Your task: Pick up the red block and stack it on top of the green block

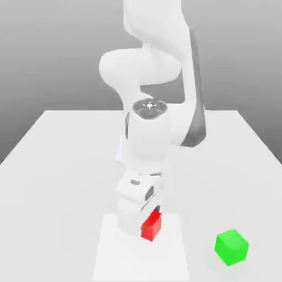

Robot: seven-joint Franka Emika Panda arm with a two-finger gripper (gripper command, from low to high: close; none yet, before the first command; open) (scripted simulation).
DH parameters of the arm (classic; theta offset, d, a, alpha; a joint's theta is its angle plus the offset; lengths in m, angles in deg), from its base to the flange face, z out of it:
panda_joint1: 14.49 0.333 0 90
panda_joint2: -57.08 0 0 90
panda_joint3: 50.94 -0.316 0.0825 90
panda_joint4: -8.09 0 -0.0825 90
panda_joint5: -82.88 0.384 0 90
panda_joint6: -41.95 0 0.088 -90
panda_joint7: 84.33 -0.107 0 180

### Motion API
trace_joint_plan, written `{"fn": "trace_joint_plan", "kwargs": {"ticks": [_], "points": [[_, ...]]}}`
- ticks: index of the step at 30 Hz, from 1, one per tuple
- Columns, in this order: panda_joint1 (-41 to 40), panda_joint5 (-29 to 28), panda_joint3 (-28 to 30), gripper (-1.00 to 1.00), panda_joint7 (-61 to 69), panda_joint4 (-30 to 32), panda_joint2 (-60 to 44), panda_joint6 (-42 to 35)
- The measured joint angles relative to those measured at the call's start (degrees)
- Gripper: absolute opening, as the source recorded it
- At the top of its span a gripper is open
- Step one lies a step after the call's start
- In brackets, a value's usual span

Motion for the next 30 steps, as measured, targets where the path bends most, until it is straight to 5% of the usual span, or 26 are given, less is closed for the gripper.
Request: {"fn": "trace_joint_plan", "kwargs": {"ticks": [6, 19, 30], "points": [[-0.3, 0.1, -0.3, -1.00, 0.0, 0.0, -0.2, 0.1], [1.6, -12.9, 4.6, -1.00, -9.2, 1.7, 13.9, -12.1], [14.9, -11.5, -5.4, -1.00, -1.1, -16.7, 4.7, -21.2]]}}
